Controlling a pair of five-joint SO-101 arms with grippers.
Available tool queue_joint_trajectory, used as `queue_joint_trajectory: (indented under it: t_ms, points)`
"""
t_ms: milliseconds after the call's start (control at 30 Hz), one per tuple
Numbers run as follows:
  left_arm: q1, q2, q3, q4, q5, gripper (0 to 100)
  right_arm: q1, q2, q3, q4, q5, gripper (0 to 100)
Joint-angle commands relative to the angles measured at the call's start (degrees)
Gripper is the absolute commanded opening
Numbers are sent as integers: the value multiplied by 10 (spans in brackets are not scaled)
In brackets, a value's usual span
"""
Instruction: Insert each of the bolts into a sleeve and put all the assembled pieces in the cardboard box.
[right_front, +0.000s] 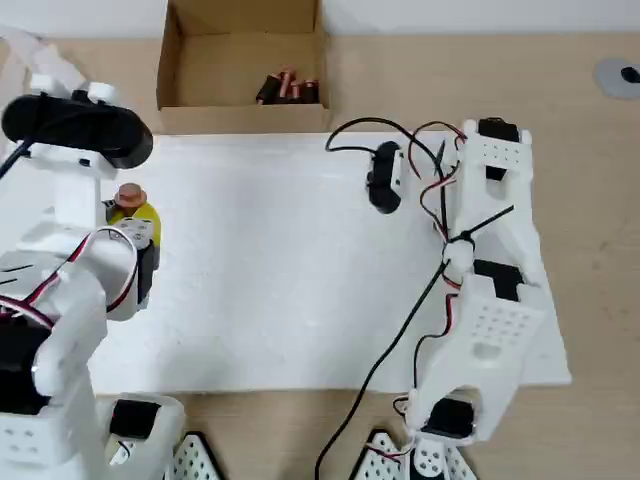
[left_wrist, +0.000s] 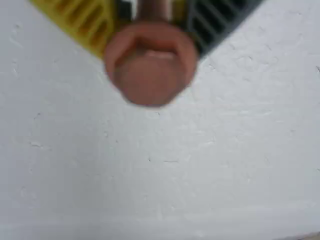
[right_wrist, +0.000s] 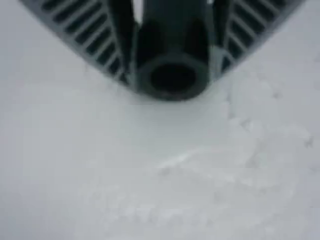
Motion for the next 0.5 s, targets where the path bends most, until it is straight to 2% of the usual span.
queue_joint_trajectory:
  t_ms: [0,67,200,467]
  points:
    - [-3,-24,-1,2,4,3,-8,7,-6,-1,-6,289]
    - [-3,-36,6,2,4,3,-3,7,-16,11,-7,320]
    - [-3,-56,29,2,4,3,7,10,-69,64,-7,322]
    - [-3,-82,39,13,3,3,18,19,-82,72,-7,322]
